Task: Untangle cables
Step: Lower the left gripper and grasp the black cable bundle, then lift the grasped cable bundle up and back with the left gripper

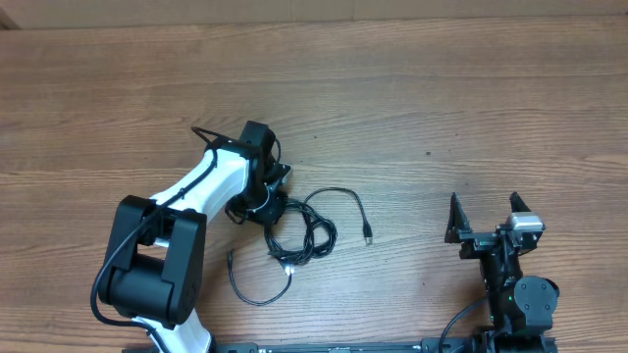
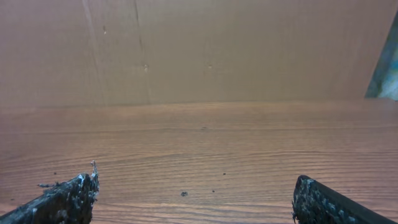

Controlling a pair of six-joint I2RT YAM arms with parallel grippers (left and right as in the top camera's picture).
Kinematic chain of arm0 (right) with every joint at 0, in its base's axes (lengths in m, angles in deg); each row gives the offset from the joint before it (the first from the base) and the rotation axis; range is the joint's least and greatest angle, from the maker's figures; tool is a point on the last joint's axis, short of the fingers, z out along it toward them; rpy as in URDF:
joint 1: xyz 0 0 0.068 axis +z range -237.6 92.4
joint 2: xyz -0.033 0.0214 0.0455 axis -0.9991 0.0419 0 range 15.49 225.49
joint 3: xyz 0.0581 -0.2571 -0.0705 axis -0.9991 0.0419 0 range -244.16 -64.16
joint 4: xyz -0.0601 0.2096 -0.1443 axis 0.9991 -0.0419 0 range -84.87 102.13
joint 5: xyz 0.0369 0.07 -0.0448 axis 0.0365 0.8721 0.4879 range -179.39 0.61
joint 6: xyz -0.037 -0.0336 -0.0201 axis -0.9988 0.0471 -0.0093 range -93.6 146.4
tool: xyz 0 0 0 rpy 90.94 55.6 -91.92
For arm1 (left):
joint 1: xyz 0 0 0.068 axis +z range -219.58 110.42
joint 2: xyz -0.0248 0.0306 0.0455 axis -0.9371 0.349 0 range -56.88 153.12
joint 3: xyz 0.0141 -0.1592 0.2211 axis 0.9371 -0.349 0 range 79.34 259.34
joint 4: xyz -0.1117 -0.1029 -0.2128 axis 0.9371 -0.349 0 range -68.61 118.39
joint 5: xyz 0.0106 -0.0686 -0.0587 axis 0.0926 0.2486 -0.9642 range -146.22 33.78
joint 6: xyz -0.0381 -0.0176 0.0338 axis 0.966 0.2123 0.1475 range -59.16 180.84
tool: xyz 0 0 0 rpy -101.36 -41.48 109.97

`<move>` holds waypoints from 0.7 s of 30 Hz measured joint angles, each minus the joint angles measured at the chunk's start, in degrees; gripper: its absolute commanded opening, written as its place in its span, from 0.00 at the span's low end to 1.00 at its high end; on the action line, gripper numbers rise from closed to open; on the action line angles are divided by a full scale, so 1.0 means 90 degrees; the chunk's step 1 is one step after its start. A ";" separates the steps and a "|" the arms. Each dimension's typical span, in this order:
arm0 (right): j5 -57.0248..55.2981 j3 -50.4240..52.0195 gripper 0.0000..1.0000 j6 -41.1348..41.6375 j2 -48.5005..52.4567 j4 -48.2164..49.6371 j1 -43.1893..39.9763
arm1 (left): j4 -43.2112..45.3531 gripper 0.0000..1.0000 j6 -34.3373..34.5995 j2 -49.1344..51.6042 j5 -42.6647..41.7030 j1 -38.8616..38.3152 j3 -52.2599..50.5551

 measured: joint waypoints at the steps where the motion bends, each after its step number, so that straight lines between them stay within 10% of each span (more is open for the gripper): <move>1: 0.0002 0.0000 1.00 -0.0002 0.0000 0.0002 0.0000 | -0.0012 0.04 0.0000 0.0000 0.0029 0.0000 0.0000; 21: 0.0002 0.0000 1.00 0.0000 0.0000 0.0000 0.0000 | -0.0753 0.04 -0.0005 -0.0151 0.0549 -0.0010 0.1103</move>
